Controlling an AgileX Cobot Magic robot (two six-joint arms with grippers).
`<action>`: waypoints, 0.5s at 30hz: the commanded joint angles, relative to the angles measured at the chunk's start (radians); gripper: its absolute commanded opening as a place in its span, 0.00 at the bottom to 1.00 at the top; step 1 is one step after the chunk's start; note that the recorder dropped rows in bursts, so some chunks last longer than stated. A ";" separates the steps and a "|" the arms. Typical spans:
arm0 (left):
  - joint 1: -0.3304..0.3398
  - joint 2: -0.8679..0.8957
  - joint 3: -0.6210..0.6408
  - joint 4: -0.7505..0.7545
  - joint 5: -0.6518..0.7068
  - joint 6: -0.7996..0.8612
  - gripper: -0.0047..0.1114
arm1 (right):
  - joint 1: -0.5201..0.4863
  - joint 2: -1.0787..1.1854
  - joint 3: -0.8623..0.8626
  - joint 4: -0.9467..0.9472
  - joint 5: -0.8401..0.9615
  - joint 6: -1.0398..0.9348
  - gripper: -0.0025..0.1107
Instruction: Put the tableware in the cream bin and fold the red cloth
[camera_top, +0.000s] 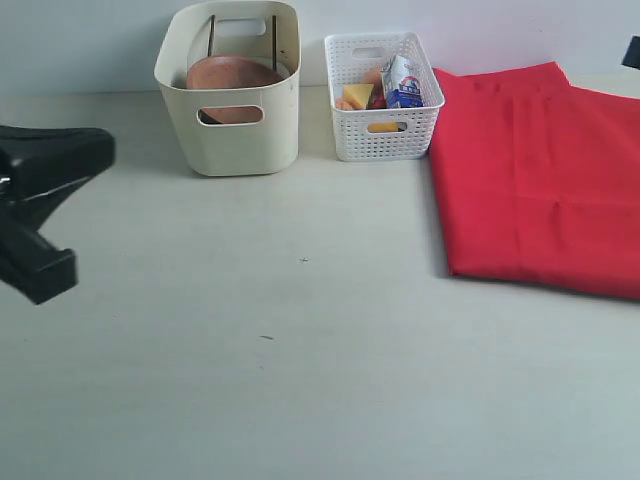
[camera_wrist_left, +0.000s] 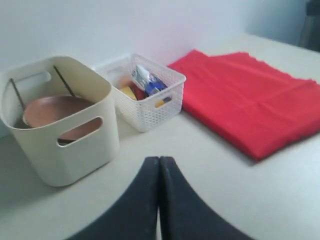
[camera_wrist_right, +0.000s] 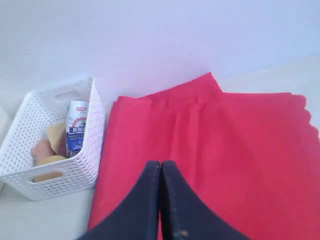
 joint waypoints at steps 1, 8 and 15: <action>0.099 -0.216 0.138 -0.008 -0.026 -0.022 0.05 | 0.002 -0.252 0.146 0.006 0.007 -0.031 0.02; 0.188 -0.360 0.267 -0.004 0.038 -0.017 0.05 | 0.002 -0.521 0.215 0.017 0.066 -0.022 0.02; 0.188 -0.361 0.280 -0.004 0.063 -0.017 0.05 | 0.002 -0.646 0.215 0.017 0.066 -0.022 0.02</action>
